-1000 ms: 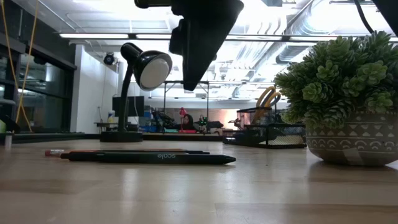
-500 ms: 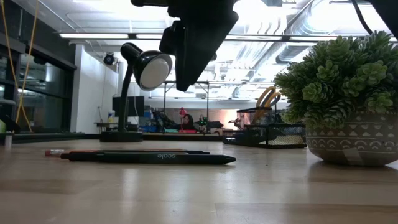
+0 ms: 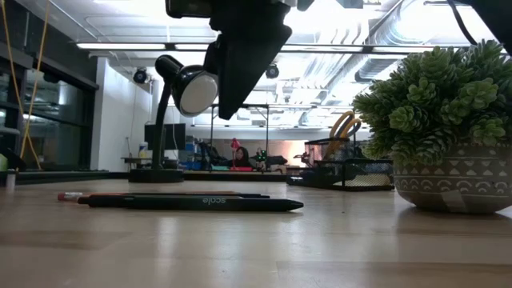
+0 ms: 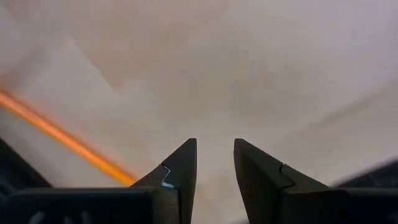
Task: Pick and place office supplies into organizer
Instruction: Put the bottom orange pencil into the desk organizer
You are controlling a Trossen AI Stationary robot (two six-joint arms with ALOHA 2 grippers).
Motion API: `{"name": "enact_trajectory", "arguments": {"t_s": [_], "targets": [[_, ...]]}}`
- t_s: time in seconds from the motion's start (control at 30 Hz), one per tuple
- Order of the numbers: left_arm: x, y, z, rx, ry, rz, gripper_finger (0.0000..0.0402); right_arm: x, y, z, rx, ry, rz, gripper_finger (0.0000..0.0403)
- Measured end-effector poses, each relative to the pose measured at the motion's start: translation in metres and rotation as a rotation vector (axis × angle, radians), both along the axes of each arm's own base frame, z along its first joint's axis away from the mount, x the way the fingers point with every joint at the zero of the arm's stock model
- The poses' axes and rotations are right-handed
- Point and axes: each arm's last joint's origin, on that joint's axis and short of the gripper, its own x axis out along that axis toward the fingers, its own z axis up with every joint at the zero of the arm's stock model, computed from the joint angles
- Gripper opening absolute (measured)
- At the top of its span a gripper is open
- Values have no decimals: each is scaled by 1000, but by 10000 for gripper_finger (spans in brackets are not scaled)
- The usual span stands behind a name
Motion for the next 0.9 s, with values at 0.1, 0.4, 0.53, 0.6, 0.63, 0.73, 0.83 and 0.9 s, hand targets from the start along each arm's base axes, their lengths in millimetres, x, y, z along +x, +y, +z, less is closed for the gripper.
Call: {"name": "enact_trajectory", "arguments": {"t_s": [0.1, 0.4, 0.53, 0.6, 0.63, 0.73, 0.83, 0.9], "targets": [[-9, 11, 7, 49, 132, -62, 95, 2, -1, 0, 11, -11, -27, 129], [-5, 48, 17, 144, 349, -432, 95, 6, -3, 2, 40, -44, -99, 129], [4, 61, 16, 142, 388, -739, 95, 7, -4, 2, 51, -39, -134, 129], [2, 68, 14, 132, 454, -853, 95, 7, -5, 2, 59, -37, -160, 129], [-1, 72, 13, 130, 503, -886, 95, 7, -6, 2, 62, -36, -175, 129], [-12, 80, 6, 121, 609, -964, 95, 9, -10, 2, 72, -34, -232, 129], [-26, 83, 1, 71, 634, -1054, 95, 11, -13, 2, 82, -40, -308, 129], [-35, 83, -1, 36, 623, -1122, 95, 12, -15, 3, 87, -47, -347, 129]]}}
